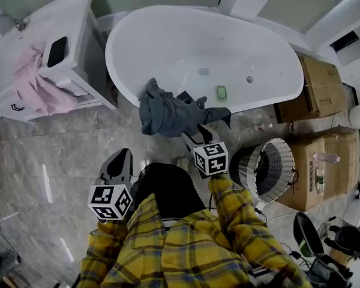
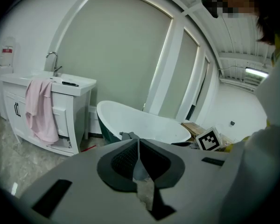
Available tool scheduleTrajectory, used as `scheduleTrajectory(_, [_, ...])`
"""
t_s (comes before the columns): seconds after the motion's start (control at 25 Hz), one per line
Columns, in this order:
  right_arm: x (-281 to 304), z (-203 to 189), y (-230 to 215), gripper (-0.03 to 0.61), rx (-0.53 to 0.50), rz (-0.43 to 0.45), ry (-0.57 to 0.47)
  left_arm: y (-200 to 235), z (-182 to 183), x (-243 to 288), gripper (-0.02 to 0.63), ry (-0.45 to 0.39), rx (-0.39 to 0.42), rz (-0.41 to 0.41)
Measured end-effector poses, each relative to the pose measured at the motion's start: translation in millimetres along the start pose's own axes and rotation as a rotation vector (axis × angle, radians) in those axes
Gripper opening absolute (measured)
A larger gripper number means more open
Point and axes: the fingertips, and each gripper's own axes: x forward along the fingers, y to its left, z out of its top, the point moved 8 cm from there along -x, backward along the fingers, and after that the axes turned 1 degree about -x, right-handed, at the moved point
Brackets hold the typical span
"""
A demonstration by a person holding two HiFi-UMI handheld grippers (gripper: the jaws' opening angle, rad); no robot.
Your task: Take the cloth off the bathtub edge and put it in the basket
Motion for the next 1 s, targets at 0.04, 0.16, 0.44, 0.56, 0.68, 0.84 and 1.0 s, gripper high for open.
scheduleTrajectory(0.04, [8, 0, -7, 0.268, 0.001, 0.006, 0.009, -2, -1, 3, 0.026, 0.006, -0.002, 0.009])
scheduleTrajectory(0.16, [29, -1, -27, 0.292, 0.015, 0.012, 0.029, -9, -4, 10, 0.026, 0.024, 0.001, 0.028])
scheduleTrajectory(0.44, [60, -5, -52, 0.354, 0.065, 0.012, 0.073, -11, -11, 20, 0.026, 0.074, -0.022, 0.090])
scheduleTrajectory(0.56, [66, -9, -56, 0.359, 0.089, 0.013, 0.090, -13, -10, 25, 0.026, 0.080, -0.018, 0.086])
scheduleTrajectory(0.68, [71, -8, -57, 0.357, 0.093, 0.005, 0.096, -14, -8, 29, 0.026, 0.079, -0.005, 0.091])
scheduleTrajectory(0.84, [74, -6, -52, 0.353, 0.080, -0.003, 0.100, -14, -7, 33, 0.026, 0.078, -0.017, 0.094])
scheduleTrajectory(1.0, [77, -4, -43, 0.268, 0.069, 0.007, 0.106, -14, -6, 34, 0.026, 0.076, -0.023, 0.093])
